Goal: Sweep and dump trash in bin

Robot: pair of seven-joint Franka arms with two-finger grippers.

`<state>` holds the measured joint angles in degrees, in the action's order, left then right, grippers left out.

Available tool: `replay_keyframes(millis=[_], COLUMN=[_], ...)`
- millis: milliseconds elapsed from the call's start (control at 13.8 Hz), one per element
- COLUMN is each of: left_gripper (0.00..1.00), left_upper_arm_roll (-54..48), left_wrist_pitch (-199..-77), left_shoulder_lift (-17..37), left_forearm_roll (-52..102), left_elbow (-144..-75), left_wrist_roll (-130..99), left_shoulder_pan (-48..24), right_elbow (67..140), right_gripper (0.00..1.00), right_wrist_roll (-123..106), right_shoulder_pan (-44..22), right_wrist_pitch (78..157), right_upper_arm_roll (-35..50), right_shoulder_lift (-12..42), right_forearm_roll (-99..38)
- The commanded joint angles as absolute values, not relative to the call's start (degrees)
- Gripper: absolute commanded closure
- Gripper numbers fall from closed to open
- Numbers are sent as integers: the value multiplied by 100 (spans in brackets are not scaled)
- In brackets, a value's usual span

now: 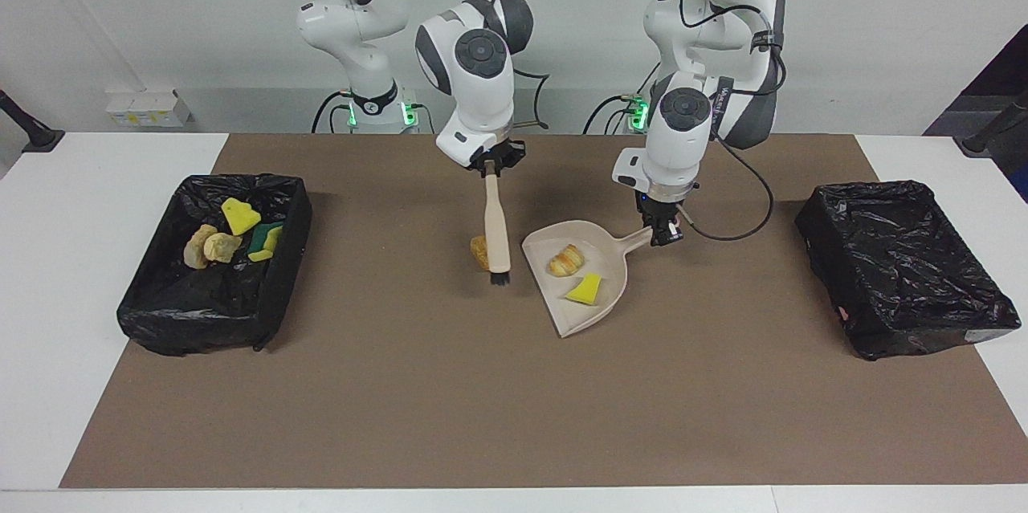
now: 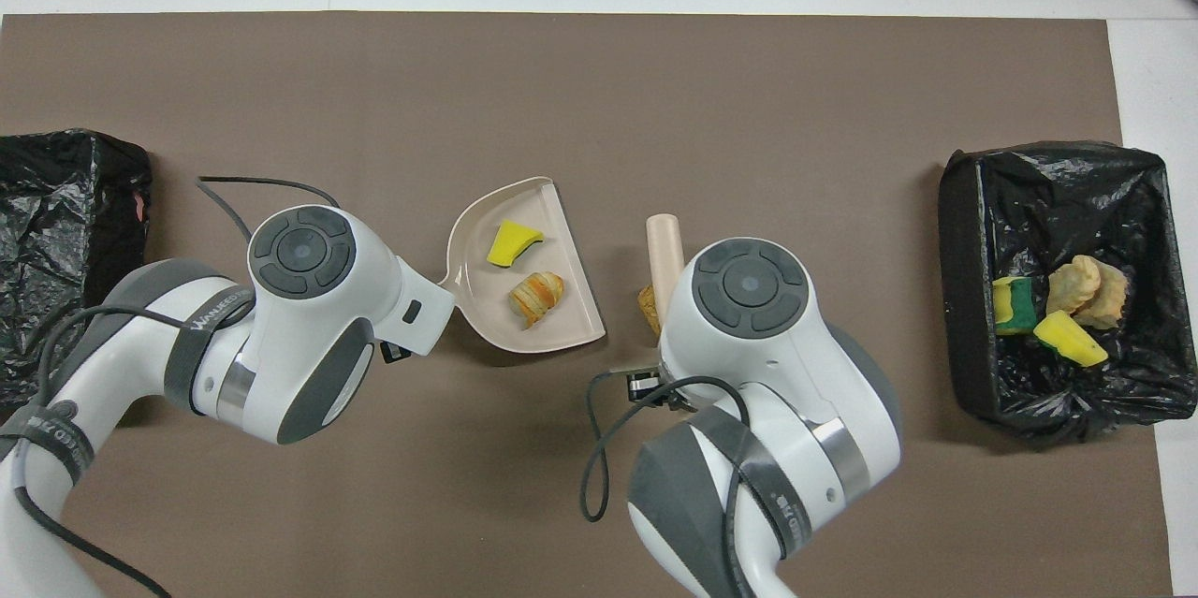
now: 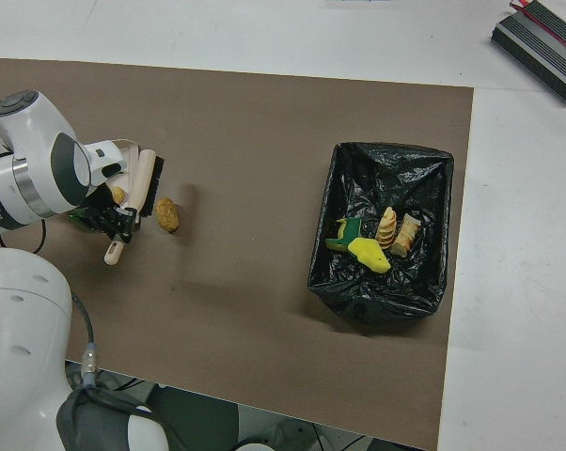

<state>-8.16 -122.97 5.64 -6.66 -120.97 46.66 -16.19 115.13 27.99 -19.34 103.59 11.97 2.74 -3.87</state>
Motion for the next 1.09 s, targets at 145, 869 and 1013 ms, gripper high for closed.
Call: replay_keyframes(millis=[145,869,1013], left_gripper=[100,100,100], left_upper_arm_roll=[-747,-756,-756], left_wrist_pitch=[-12437,-12445,-12445], left_shoulder_lift=[422,404,404], left_forearm_roll=[-598,-598,-598], left_elbow=[-12278,-12287,-12287], left_wrist_roll=[5159,5221,5212], left_shoulder_pan=[-1714,-1793,-1784], right_elbow=[13119,12605,12359], right_gripper=[100,100,100], right_wrist_roll=[2306,2609,2672], right_shoulder_pan=[-1136,-2328,-2521], right_wrist_pitch=[11090,12191,12226], right_upper_arm_roll=[1239,1283,1283], right_shoulder_lift=[-570,649,782], right_forearm_roll=[-105,-1090,-1221])
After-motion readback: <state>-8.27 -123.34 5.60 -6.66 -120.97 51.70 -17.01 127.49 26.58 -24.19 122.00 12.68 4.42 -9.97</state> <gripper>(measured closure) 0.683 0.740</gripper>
